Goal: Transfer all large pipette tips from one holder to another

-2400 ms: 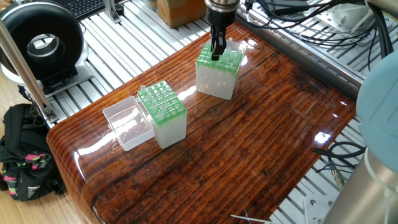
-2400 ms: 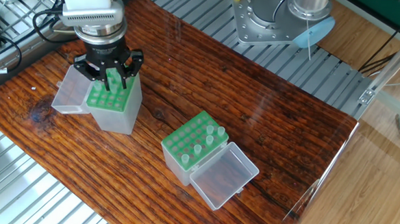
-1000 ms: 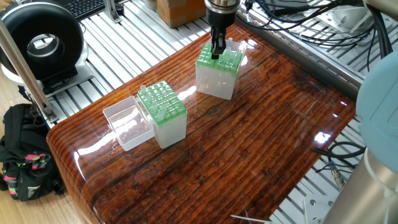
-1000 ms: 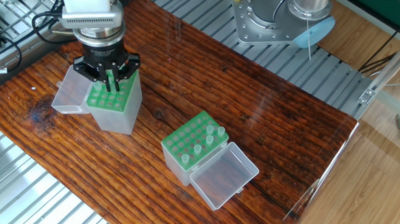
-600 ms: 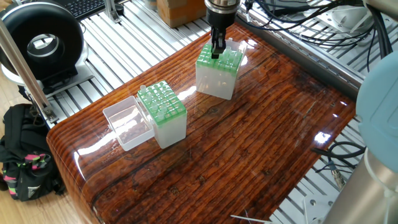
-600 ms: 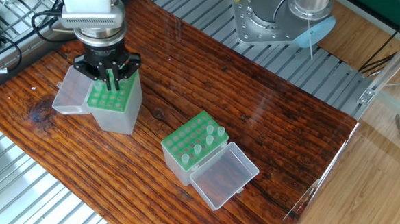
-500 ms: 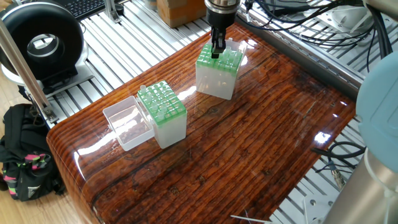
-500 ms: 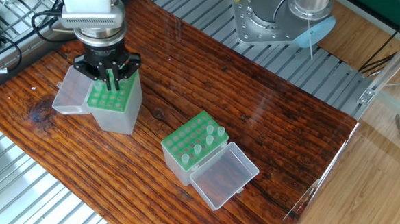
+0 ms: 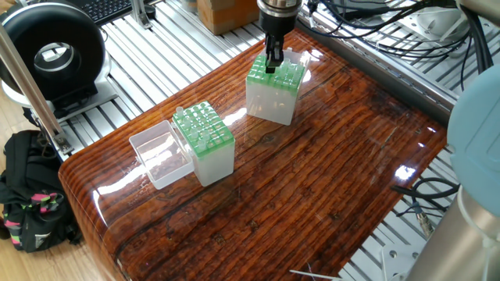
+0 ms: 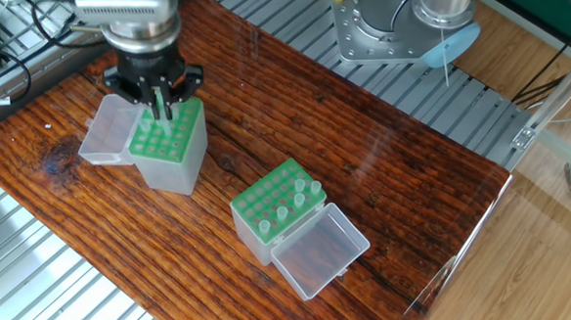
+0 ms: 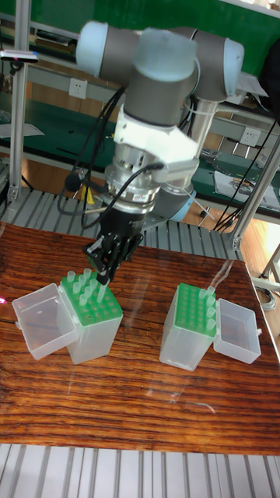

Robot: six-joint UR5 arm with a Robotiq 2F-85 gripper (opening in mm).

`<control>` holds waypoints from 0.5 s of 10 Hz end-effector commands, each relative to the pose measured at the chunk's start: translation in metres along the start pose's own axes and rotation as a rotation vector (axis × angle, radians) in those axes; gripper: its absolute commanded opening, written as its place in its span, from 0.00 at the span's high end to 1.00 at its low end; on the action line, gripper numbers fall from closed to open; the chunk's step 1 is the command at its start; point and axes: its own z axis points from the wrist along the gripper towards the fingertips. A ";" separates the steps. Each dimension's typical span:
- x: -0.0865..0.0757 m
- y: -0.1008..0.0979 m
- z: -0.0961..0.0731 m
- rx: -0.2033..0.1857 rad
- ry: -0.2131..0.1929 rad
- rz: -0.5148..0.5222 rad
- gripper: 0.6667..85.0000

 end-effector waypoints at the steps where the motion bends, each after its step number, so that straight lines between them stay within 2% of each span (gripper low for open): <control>1: -0.005 0.005 -0.044 -0.009 0.013 0.014 1.00; 3: -0.005 0.001 -0.069 0.045 0.038 0.025 1.00; 5: -0.012 0.016 -0.095 0.031 0.030 0.066 1.00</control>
